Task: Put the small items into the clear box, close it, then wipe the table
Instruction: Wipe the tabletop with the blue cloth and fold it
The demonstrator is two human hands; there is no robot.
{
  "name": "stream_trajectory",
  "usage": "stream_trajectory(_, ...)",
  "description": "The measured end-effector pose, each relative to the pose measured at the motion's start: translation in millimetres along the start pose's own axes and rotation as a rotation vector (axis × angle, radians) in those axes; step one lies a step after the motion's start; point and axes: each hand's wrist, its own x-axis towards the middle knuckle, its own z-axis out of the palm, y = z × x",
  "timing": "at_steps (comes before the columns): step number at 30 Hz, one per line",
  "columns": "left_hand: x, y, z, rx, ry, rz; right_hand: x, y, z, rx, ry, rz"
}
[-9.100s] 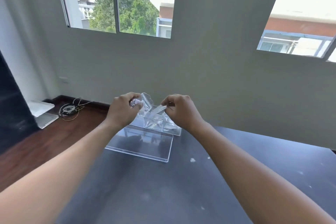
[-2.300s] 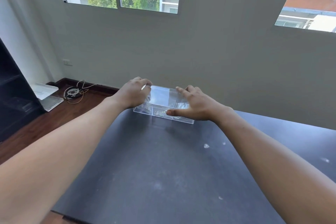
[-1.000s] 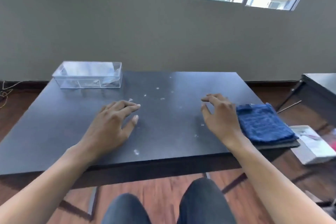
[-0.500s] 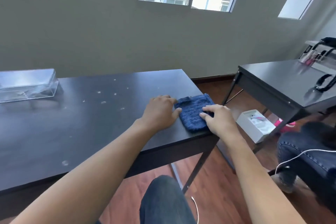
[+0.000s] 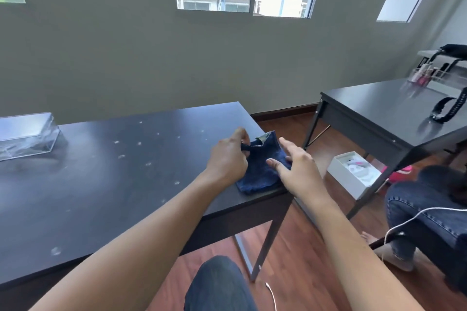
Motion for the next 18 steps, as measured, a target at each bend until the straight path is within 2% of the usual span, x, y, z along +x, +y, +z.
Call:
stream_trajectory(3,-10.8,9.3,-11.6,-0.226,-0.009,0.065,13.6,3.7,-11.9,0.169,-0.109,0.141)
stream_trajectory(6,-21.0,10.9,-28.8,-0.489,-0.068,0.086,14.5,0.4,-16.8,0.372,-0.157,0.098)
stream_trajectory(10,-34.3,5.1,-62.4,-0.666,-0.052,0.090,2.6,-23.3,-14.3,0.854,-0.204,0.038)
stream_trajectory(13,-42.2,-16.2,-86.5,-0.661,0.017,0.041,-2.3,-46.4,0.1,0.941,-0.208,0.020)
stream_trajectory(18,-61.5,-69.7,-119.0,-0.365,0.204,-0.098,-11.8,-100.0,40.2,0.735,-0.146,0.038)
